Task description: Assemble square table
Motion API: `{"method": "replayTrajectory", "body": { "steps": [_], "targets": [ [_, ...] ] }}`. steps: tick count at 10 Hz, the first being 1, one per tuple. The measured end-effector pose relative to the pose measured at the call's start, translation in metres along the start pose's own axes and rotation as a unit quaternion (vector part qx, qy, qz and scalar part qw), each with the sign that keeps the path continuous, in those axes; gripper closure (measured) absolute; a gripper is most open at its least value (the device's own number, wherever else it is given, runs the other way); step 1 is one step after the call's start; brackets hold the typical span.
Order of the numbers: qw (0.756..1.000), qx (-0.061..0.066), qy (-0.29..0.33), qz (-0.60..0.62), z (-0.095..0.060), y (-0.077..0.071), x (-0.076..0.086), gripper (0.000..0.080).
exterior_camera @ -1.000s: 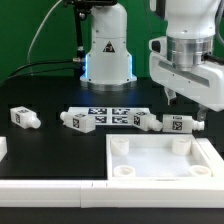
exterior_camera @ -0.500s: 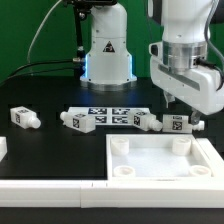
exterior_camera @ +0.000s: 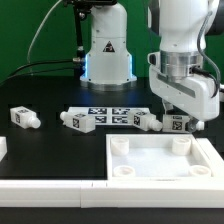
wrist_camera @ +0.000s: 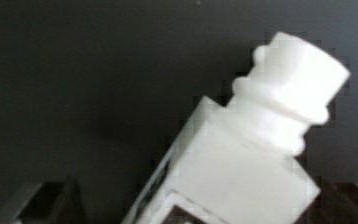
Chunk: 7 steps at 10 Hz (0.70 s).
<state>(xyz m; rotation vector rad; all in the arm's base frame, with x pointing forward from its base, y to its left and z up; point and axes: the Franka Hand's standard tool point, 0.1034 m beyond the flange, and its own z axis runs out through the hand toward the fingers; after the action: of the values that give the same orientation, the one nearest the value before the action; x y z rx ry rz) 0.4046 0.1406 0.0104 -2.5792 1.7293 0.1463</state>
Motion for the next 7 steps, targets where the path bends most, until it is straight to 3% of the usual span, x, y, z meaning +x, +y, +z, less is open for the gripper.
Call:
{"method": "replayTrajectory", "body": {
  "steps": [1,2,3,5,7],
  "targets": [
    [1.000,0.000,-0.001,-0.002,0.000,0.000,0.000,0.0239],
    [1.000,0.001,-0.002,-0.005,0.000,0.000,0.000,0.0440],
    [1.000,0.001,-0.001,-0.007,0.000,0.000,0.000,0.0517],
    [0.997,-0.006,-0.010,-0.074,-0.002,-0.002,-0.010,0.0517],
    [0.981,0.002,-0.009,-0.194,0.000,-0.005,-0.020,0.0517]
  ]
}}
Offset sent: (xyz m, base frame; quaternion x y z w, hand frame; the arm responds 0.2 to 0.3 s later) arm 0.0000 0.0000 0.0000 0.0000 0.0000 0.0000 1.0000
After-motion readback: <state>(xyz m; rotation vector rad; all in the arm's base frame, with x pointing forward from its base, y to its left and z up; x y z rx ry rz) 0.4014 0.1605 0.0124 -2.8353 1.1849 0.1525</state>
